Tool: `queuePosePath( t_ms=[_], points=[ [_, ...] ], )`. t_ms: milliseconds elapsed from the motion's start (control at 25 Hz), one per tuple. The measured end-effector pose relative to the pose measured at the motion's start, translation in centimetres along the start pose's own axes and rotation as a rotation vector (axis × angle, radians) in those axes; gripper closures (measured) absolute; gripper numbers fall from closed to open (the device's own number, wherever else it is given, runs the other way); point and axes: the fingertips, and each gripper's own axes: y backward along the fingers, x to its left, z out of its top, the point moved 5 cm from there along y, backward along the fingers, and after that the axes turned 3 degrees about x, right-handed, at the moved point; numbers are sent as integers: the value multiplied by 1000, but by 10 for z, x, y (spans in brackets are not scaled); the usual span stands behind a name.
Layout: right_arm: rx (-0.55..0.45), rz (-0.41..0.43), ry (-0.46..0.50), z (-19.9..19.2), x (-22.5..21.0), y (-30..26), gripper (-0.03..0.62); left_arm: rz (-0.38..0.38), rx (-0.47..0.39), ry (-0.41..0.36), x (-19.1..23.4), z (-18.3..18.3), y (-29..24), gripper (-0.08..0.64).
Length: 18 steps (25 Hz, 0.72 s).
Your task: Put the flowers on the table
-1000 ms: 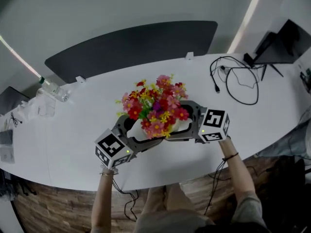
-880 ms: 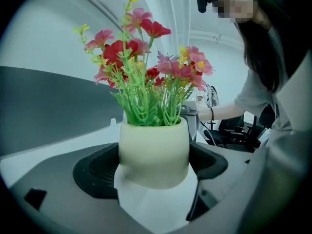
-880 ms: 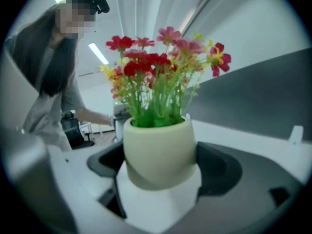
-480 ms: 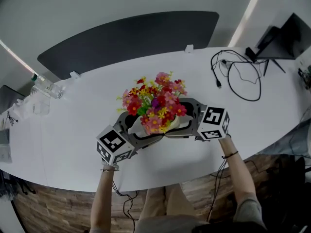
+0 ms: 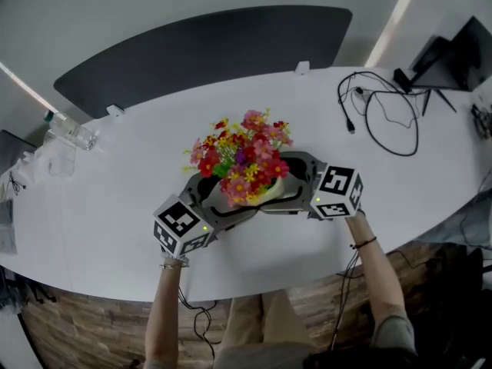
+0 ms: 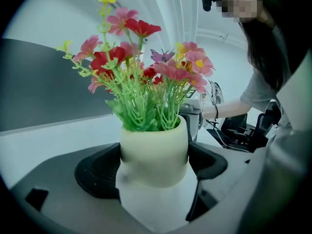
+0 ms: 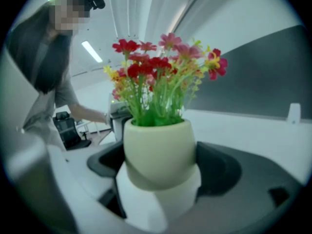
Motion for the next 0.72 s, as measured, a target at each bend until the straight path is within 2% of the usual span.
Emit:
queuePosePath(
  t_ms=[720],
  points=[
    [40,-23,11,-15,-6,-6,138,22,43,-3,3,-15,-8,113]
  ],
)
